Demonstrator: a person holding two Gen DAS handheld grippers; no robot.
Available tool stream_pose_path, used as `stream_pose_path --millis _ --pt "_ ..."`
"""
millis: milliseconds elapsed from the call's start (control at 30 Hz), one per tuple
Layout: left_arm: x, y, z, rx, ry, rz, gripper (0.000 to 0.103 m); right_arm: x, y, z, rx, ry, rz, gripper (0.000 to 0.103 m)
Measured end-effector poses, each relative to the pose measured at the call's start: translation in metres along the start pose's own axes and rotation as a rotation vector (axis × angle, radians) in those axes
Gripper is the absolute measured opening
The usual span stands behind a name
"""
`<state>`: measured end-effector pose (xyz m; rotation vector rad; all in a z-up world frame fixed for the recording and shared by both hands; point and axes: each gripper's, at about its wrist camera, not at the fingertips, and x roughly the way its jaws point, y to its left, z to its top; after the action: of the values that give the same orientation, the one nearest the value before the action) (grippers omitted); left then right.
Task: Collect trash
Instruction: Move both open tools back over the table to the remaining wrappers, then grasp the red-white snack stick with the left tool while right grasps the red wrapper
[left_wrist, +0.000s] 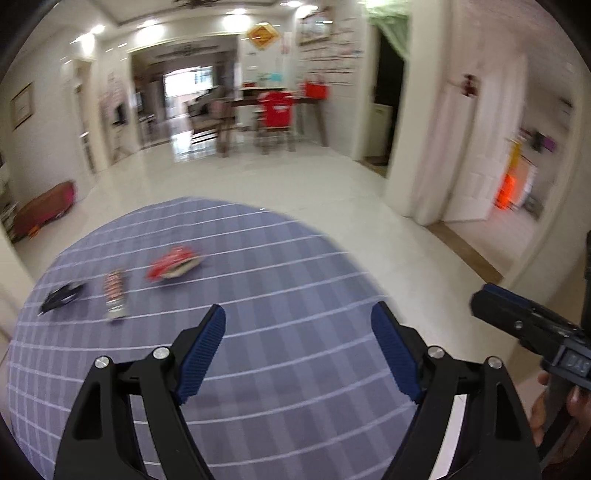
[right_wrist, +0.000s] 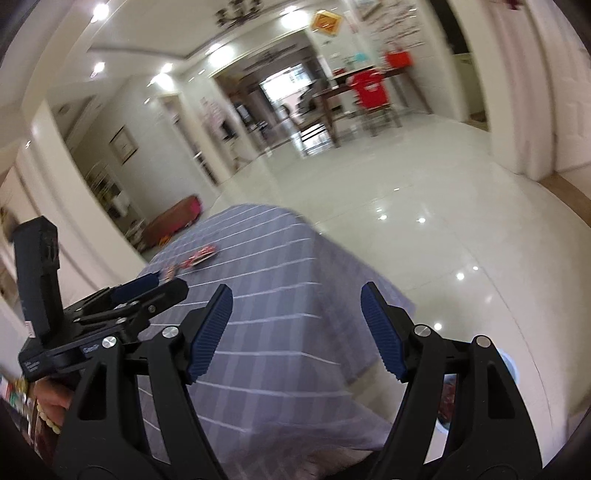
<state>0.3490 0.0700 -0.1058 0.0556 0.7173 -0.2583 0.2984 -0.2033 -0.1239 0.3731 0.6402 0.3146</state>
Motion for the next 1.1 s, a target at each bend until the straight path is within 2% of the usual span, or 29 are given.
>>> stream_pose_path --millis 167,300,433,567,600,633,767,800,900,933,1000,1100 --pt "0.011 0.069 0.001 -0.08 0.026 0.109 0.079 0.043 0.049 0.011 -0.095 0.062 0.029 0.071" --pt "0.025 0.118 -0.002 -0.136 0.071 0.16 0.079 0.08 0.076 0.02 -0.152 0.116 0.034 0.071" --pt "0.04 0.148 0.001 -0.171 0.096 0.215 0.078 0.116 0.092 0.034 -0.174 0.16 0.035 0.071" --pt "0.055 0.169 0.008 -0.185 0.122 0.21 0.073 0.152 0.107 0.047 -0.189 0.207 0.06 0.071" --pt "0.06 0.17 0.01 -0.187 0.131 0.21 0.07 0.159 0.11 0.05 -0.181 0.22 0.07 0.071" --pt "0.069 0.173 0.012 -0.193 0.146 0.214 0.063 0.171 0.114 0.052 -0.169 0.238 0.084 0.071" --pt "0.085 0.184 0.014 -0.232 0.185 0.187 0.05 0.2 0.127 0.053 -0.146 0.289 0.105 0.071" --pt "0.088 0.186 0.014 -0.232 0.188 0.181 0.045 0.207 0.13 0.054 -0.139 0.301 0.112 0.071" --pt "0.091 0.189 0.014 -0.215 0.179 0.191 0.02 0.223 0.138 0.054 -0.129 0.328 0.128 0.071" --pt "0.089 0.19 0.014 -0.23 0.174 0.181 0.016 0.229 0.142 0.054 -0.131 0.337 0.128 0.071" --pt "0.087 0.194 0.015 -0.262 0.165 0.166 0.014 0.24 0.15 0.053 -0.134 0.355 0.121 0.071" --pt "0.083 0.198 0.013 -0.265 0.144 0.184 0.014 0.257 0.158 0.052 -0.153 0.382 0.084 0.071"
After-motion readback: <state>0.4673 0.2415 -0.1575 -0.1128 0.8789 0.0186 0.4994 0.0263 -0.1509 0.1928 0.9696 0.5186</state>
